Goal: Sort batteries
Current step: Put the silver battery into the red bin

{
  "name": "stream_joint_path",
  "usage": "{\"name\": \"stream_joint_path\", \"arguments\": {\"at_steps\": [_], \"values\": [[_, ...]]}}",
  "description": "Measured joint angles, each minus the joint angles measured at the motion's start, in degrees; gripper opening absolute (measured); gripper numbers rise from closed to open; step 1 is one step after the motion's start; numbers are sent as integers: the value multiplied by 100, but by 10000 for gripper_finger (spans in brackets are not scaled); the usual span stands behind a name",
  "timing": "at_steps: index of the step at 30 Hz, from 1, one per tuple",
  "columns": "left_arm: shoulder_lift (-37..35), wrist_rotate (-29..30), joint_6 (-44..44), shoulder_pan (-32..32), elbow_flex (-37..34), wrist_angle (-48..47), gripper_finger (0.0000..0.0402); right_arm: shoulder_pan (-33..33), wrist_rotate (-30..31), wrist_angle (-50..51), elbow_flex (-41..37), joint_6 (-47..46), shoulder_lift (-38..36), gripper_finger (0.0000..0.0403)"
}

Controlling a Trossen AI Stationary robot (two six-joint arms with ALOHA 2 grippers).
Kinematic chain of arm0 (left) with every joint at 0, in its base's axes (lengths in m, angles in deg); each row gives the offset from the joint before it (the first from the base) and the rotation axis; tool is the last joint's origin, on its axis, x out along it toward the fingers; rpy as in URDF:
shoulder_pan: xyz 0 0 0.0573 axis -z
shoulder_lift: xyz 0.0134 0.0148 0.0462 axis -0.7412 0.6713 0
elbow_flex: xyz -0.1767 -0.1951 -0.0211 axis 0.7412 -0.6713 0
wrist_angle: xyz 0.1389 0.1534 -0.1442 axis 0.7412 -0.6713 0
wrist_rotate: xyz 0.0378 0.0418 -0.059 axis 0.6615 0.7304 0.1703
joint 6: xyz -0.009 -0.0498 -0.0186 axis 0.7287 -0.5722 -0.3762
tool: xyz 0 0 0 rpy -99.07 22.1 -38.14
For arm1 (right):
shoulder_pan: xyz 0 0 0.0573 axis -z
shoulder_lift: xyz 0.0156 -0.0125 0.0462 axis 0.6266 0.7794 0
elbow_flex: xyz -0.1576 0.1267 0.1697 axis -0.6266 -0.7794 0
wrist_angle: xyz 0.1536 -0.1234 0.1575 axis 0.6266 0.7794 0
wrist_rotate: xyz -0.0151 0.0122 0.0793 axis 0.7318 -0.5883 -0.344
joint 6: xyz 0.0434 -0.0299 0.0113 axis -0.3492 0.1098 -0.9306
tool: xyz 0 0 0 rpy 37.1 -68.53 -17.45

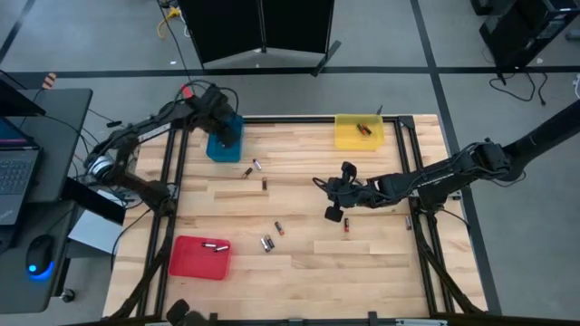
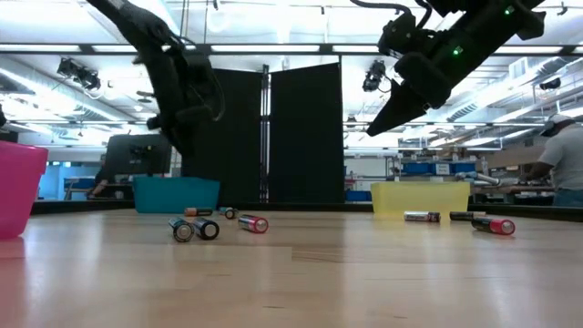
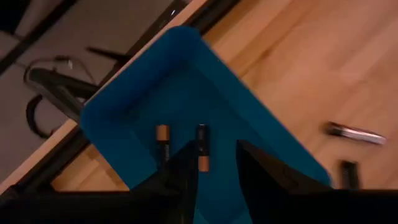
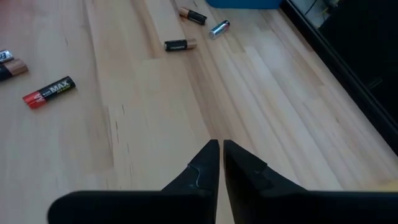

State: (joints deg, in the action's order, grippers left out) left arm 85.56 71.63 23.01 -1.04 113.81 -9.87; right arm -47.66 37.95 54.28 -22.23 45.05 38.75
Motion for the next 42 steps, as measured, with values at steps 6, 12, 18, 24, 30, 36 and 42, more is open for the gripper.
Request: {"name": "stream_joint_path", "arguments": {"at_steps": [6, 12, 18, 24, 30, 36, 42], "values": [[-1005, -346, -273, 429, -1090, 977, 117, 0, -77, 128, 0, 3, 0, 23], [-1834, -890, -534, 1220, -2440, 2891, 117, 0, -342, 116, 0, -28, 0, 18], [-2117, -1252, -785, 2174, -3420, 4795, 117, 0, -539, 105, 0, -295, 0, 23], [-2066, -1285, -813, 2982, -3937, 5964, 117, 0, -552, 107, 0, -449, 0, 31], [-2060, -1243, -810, 3355, -3833, 5603, 116, 0, -552, -91, 0, -546, 270, 40], [-1992, -1207, -9, 3296, -2834, 3693, 99, 0, -552, -182, 0, -489, 691, 48], [-1217, -1077, 1190, 3047, -1564, 1999, 82, 0, -578, -245, 0, -477, 949, 52]]}}
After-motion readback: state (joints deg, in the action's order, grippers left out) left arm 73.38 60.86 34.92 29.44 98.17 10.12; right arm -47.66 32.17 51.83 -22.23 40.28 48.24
